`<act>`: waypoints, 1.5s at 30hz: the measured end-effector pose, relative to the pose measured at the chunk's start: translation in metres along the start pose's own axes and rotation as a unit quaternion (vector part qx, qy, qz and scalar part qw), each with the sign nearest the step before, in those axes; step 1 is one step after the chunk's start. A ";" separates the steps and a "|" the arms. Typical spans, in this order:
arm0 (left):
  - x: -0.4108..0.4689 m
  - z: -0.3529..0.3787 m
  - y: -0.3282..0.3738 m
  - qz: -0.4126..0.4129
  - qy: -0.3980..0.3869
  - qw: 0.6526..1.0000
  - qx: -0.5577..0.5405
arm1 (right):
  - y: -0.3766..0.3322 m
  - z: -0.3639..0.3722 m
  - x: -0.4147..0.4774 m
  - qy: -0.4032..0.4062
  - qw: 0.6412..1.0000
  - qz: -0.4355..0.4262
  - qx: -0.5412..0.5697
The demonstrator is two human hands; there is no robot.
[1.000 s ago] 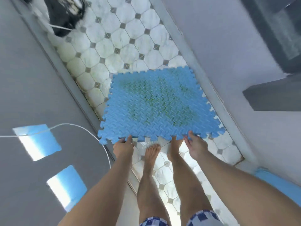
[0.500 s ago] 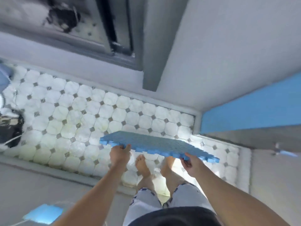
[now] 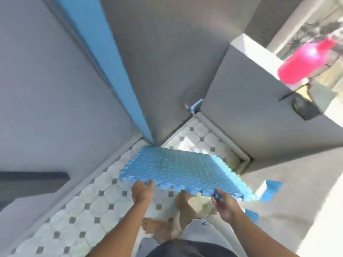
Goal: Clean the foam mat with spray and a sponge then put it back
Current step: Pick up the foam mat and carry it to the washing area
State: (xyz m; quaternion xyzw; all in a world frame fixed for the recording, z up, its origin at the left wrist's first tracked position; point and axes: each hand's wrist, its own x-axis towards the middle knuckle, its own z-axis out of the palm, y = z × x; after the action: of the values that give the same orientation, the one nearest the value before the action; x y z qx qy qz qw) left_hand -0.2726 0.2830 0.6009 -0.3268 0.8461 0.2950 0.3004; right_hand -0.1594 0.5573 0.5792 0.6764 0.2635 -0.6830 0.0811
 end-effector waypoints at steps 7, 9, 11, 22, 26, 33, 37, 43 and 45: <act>-0.018 0.076 0.139 0.041 -0.014 0.999 0.028 | -0.090 -0.023 0.034 0.009 0.994 -0.063 0.091; -0.029 0.092 0.167 0.035 0.001 0.999 0.009 | -0.104 -0.019 0.045 -0.009 0.997 -0.051 0.059; -0.035 0.108 0.185 0.026 0.005 1.000 0.001 | -0.114 -0.018 0.058 0.004 0.999 -0.028 0.034; -0.023 0.125 0.195 -0.003 0.013 1.000 0.017 | -0.095 -0.036 0.091 -0.023 0.984 0.121 0.125; -0.023 0.128 0.195 -0.009 0.017 1.000 0.004 | -0.116 -0.028 0.108 0.058 0.988 0.062 0.128; -0.009 0.125 0.200 -0.010 0.016 1.000 0.021 | -0.149 -0.018 0.118 0.130 0.991 0.032 0.019; 0.001 0.121 0.203 -0.025 0.009 0.999 0.023 | -0.160 -0.008 0.123 0.141 0.990 0.009 -0.017; 0.013 0.129 0.221 -0.043 -0.015 0.999 0.005 | -0.185 -0.004 0.124 0.143 0.989 -0.008 -0.033; 0.016 0.131 0.221 -0.054 -0.030 0.998 -0.004 | -0.192 -0.006 0.124 0.150 0.988 -0.019 -0.030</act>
State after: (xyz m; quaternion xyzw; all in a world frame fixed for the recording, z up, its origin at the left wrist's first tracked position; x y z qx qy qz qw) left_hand -0.4025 0.5039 0.5717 -0.3647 0.8167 0.2914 0.3393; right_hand -0.2529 0.7529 0.5073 0.7635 0.3057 -0.5668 0.0481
